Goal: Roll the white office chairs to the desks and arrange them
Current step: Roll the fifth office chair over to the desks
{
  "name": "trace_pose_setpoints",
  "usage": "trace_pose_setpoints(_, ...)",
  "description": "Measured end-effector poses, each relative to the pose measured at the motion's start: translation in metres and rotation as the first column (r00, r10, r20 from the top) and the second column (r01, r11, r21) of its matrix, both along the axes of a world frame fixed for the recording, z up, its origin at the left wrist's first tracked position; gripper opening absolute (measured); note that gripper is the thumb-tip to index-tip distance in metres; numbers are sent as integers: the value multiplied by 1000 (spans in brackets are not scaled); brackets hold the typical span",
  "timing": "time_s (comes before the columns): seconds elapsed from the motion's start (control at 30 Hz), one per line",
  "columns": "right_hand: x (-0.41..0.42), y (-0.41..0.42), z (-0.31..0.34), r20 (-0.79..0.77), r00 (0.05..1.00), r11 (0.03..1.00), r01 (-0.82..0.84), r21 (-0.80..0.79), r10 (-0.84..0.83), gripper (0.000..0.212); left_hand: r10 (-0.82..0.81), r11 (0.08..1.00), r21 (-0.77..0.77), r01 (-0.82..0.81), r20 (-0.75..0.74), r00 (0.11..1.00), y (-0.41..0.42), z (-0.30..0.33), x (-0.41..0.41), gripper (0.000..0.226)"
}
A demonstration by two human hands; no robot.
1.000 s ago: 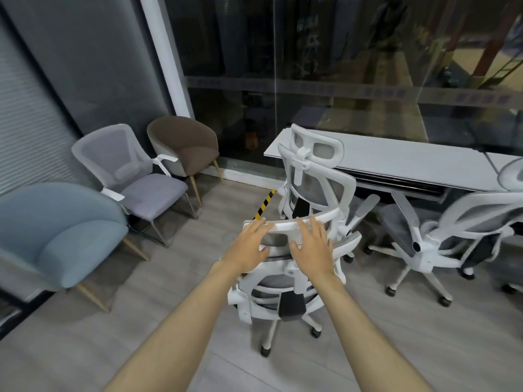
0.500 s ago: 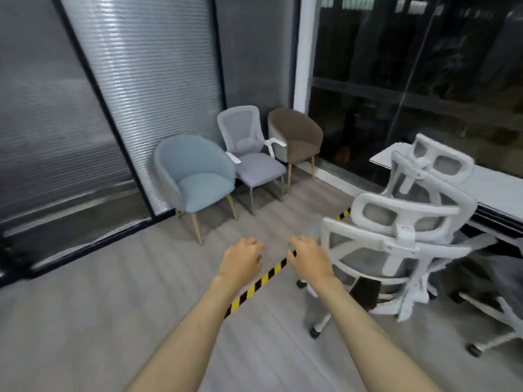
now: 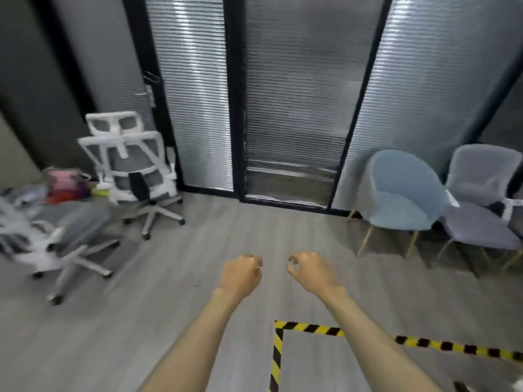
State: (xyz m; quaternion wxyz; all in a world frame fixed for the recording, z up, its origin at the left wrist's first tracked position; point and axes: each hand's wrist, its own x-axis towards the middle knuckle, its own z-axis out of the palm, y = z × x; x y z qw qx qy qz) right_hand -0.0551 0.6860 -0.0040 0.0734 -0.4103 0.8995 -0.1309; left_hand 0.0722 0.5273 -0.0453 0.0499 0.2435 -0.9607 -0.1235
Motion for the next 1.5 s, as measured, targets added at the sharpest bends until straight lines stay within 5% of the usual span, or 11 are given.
trace_pose_setpoints(0.47, 71, -381, -32, 133, 933, 941, -339, 16, 334, 28, 472, 881, 7, -473, 48, 880, -318, -8, 152, 30)
trace_pose_setpoints(0.8, 116, -613, -20, 168, 840, 852, -523, -8, 517, 26, 635, 771, -50, -635, -15, 772, -509, 22, 210, 21)
trace_pose_setpoints(1.13, 258, -841, -23, 115, 720, 728, -684, -45, 684, 23, 769, 638, -30, -769, -21, 639, -701, 8, 350, 27)
trace_pose_setpoints(1.5, 390, -1075, -7, 119, 662, 671, -739, -57, 740, 26, 801, 592, -24, -806, -91, 591, -930, 20, 489, 23)
